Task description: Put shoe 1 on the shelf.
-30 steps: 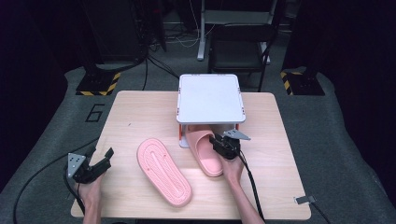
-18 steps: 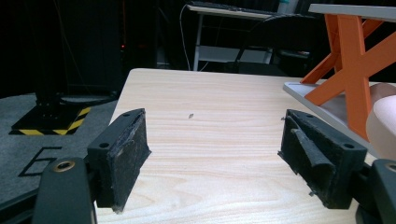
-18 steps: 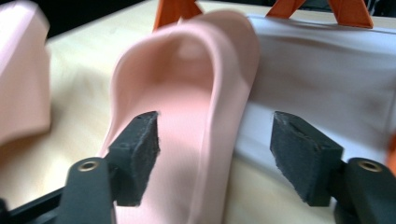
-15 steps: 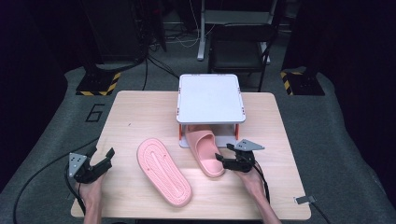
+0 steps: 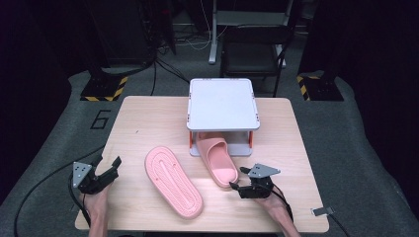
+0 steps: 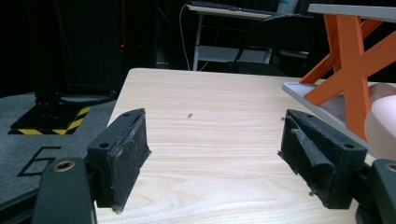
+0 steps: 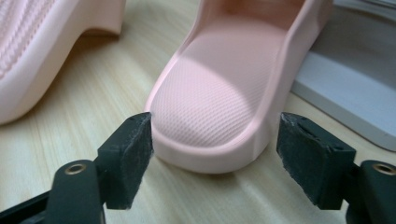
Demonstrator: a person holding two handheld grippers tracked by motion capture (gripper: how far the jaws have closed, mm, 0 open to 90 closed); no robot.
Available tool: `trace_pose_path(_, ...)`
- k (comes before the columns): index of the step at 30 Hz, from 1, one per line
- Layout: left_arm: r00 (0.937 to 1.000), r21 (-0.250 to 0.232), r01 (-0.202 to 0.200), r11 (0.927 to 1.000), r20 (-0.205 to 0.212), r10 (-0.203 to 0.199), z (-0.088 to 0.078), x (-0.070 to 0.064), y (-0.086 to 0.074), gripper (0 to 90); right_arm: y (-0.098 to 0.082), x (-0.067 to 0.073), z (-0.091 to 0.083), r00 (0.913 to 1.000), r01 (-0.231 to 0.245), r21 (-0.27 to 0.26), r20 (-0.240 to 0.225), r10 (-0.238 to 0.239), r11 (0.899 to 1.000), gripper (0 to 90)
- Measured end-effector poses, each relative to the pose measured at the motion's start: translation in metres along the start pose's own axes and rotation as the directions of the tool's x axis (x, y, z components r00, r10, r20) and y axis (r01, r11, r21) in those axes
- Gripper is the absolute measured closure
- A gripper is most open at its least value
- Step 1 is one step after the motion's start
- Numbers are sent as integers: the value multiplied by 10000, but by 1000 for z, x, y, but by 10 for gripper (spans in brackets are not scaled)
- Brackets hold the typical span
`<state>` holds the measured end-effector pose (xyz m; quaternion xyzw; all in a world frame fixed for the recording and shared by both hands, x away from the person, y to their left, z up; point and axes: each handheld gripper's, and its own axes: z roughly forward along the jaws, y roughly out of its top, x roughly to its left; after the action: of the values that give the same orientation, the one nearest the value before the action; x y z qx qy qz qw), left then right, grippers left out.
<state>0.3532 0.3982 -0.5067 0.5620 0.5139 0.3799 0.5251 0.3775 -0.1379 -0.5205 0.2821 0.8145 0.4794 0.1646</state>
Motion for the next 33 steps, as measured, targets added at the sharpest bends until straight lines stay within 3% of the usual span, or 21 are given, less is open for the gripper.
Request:
trace_pose_path(1,10000,19,-3,10000,-1,3,0,0,0,228,0,1,0,9998,192,259,-81,-190,9995,241)
trace_pose_path(8,10000,46,14,10000,5,-14,0,-1,0,230,-3,6,2,9970,772,561,-58,-770,9954,218)
trace_pose_path(13,10000,30,33,10000,-9,-33,1,-1,-1,230,-1,8,9,9950,930,725,305,-954,9930,225)
trace_pose_path(14,10000,30,43,10000,-13,-43,1,-1,-1,230,0,7,10,9941,1019,917,267,-1047,9906,226)
trace_pose_path(19,10000,54,63,10000,-33,-63,1,0,-1,230,4,9,16,9914,1237,912,325,-1271,9881,218)
trace_pose_path(20,10000,47,77,10000,-38,-77,1,0,-1,230,5,11,16,9926,1118,1018,357,-1160,9885,218)
trace_pose_path(24,10000,2,87,10000,-49,-87,1,1,0,231,11,11,18,9916,1199,776,401,-1233,9897,223)
trace_pose_path(30,10000,-1,48,10000,-13,-48,0,-1,1,231,22,5,22,9952,752,168,609,-761,9970,231)
trace_pose_path(33,9997,-112,0,9999,258,3,1,-6,6,231,27,2,28,9955,651,-3,690,-650,9979,229)
